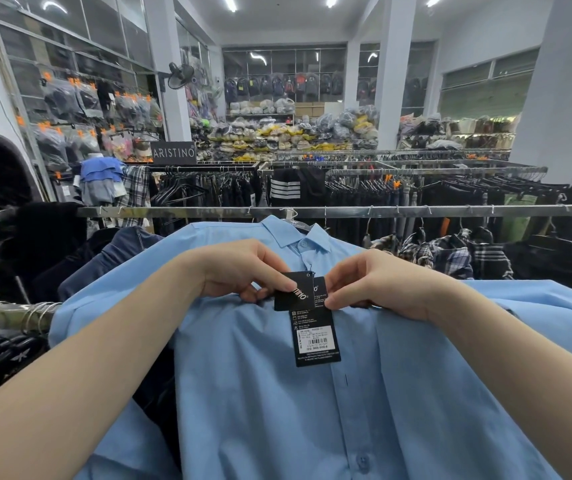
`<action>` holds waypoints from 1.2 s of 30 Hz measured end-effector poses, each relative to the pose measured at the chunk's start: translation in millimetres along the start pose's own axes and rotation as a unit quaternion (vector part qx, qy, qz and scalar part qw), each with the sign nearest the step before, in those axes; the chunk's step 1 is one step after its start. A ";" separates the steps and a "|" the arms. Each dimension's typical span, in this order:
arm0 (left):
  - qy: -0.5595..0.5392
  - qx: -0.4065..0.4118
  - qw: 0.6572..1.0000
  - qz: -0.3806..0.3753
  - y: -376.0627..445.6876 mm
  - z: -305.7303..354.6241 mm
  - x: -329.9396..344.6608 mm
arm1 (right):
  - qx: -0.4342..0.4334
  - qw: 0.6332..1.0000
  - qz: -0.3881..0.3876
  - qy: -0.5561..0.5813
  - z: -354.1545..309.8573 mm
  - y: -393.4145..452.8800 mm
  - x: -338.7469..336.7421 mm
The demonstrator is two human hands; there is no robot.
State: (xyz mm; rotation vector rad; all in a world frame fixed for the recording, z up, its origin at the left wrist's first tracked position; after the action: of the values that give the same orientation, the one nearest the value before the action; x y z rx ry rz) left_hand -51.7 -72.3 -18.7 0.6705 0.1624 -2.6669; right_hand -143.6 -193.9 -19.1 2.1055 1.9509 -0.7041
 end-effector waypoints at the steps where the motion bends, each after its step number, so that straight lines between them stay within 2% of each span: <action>1: -0.001 0.000 1.000 -0.003 -0.4 -0.2 0.1 | -0.001 1.000 0.001 -0.005 0.0 -0.1 -0.3; 4: 0.003 0.004 1.000 -0.012 -1.3 0.6 1.0 | -0.003 1.000 -0.001 -0.012 -0.2 -0.4 0.6; 10: 0.010 0.014 1.000 0.023 3.1 -1.6 -1.9 | 0.011 1.000 0.002 0.028 0.6 3.6 -0.6; 13: 0.015 0.007 1.000 0.026 1.1 -0.6 -2.6 | 0.016 0.999 0.032 -0.008 1.4 4.8 -3.9; 17: 0.081 0.003 0.997 0.015 -1.0 2.6 -0.6 | 0.022 0.996 0.049 -0.073 -2.9 3.2 -6.1; 22: 0.119 0.011 0.993 0.014 -0.7 9.2 2.2 | 0.011 0.992 0.085 -0.091 -11.4 10.7 -25.7; 28: 0.141 0.018 0.985 0.096 10.5 14.4 -25.6 | 0.039 0.973 0.140 -0.179 -12.0 41.3 -57.0; 31: 0.260 0.040 0.953 0.152 18.2 21.4 -50.3 | 0.045 0.964 0.164 -0.204 -9.3 59.3 -74.4; 34: 0.381 0.067 0.900 0.203 26.2 29.0 -74.4 | 0.056 0.956 0.194 -0.214 -1.0 74.5 -95.2; 36: 0.464 0.056 0.853 0.232 31.8 28.5 -90.7 | 0.065 0.954 0.203 -0.211 6.2 83.8 -106.5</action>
State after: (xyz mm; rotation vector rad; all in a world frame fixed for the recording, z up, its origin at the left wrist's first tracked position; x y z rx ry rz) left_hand 22.1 -76.7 48.9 1.7386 0.0772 -1.7099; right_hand -65.6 -301.2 9.2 2.1091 1.2321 -1.0993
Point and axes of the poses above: each hand's wrist, its own y-axis towards the middle knuckle, its own x-axis out of the palm, z = x × y, the point moved 9 cm from there along y, towards the middle knuckle, and after that the axes turned 12 degrees about x, right-handed, at the moved point
